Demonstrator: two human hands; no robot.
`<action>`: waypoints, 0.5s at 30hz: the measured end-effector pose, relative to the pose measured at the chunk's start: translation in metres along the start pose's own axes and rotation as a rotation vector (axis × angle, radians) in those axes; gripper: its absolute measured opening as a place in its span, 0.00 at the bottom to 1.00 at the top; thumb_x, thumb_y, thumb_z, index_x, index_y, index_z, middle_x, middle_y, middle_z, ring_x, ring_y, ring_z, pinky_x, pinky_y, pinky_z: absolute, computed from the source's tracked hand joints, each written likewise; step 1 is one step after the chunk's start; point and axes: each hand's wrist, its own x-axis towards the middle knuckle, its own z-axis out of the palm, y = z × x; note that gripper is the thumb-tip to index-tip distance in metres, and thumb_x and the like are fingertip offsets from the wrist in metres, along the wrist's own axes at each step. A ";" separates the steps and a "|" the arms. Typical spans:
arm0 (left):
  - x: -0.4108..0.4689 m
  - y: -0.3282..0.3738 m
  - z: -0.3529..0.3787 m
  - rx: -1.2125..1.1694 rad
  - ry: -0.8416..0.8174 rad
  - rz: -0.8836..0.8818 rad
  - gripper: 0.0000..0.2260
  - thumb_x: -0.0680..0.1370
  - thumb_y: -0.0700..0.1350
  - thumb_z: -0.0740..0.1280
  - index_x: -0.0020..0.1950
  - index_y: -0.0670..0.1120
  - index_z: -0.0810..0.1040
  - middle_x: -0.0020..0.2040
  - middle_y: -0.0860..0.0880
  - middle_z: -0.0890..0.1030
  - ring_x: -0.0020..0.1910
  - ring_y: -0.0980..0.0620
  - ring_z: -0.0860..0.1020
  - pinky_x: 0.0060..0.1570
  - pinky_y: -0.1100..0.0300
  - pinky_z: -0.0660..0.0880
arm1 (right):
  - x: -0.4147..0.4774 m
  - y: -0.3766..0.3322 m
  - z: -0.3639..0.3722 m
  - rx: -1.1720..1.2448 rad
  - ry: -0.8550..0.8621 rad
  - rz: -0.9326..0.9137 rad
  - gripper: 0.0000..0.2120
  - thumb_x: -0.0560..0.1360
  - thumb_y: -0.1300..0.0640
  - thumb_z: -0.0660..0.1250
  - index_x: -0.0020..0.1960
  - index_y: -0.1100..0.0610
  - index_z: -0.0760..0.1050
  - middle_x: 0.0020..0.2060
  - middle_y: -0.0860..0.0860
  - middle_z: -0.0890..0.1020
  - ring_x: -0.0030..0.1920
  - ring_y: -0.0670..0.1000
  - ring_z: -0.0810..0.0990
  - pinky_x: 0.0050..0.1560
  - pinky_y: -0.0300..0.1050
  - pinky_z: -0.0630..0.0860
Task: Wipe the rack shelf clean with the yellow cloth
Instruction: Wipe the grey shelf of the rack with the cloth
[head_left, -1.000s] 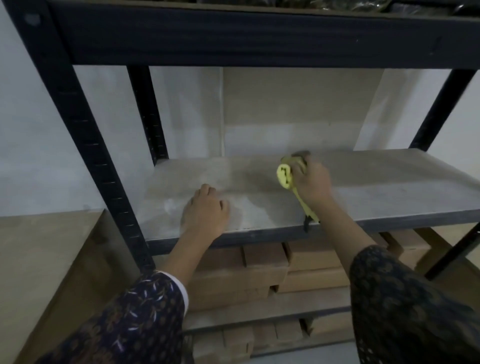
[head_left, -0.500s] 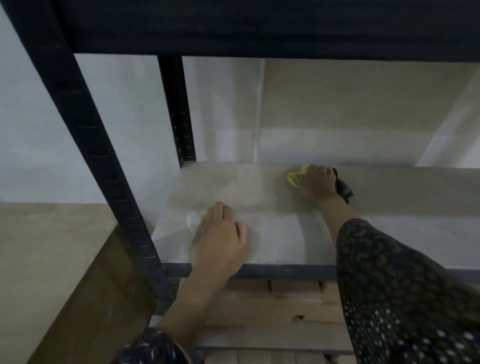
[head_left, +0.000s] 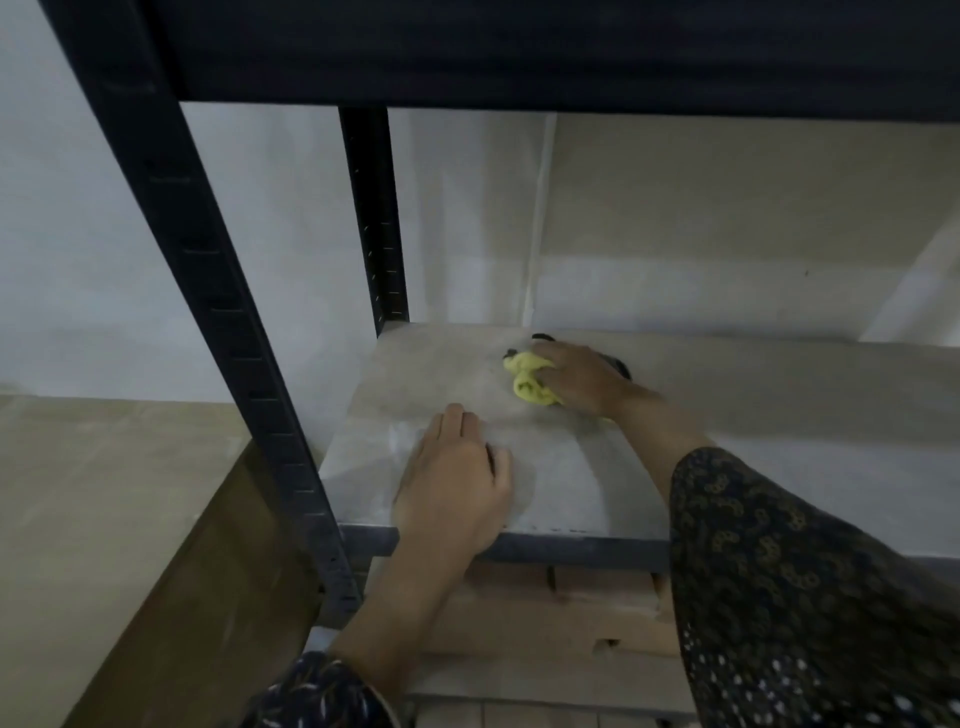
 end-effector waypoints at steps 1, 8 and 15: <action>0.000 0.000 0.000 -0.007 0.004 -0.006 0.16 0.78 0.50 0.50 0.56 0.43 0.71 0.53 0.48 0.69 0.52 0.49 0.70 0.54 0.52 0.72 | -0.010 -0.002 0.001 -0.016 -0.001 0.013 0.20 0.80 0.58 0.60 0.72 0.57 0.68 0.70 0.53 0.70 0.68 0.51 0.70 0.56 0.28 0.62; -0.001 0.000 -0.002 -0.082 0.035 -0.026 0.15 0.78 0.46 0.52 0.54 0.39 0.73 0.55 0.45 0.72 0.55 0.46 0.71 0.56 0.49 0.72 | -0.069 0.000 0.011 0.186 -0.052 0.051 0.18 0.75 0.57 0.62 0.62 0.47 0.79 0.65 0.48 0.77 0.60 0.49 0.76 0.62 0.42 0.72; -0.006 0.003 -0.006 -0.092 0.029 -0.042 0.16 0.79 0.46 0.51 0.53 0.39 0.74 0.52 0.45 0.72 0.50 0.46 0.72 0.53 0.48 0.73 | -0.141 -0.006 0.009 0.206 -0.128 -0.018 0.17 0.70 0.52 0.59 0.51 0.48 0.84 0.59 0.44 0.81 0.60 0.46 0.78 0.65 0.51 0.72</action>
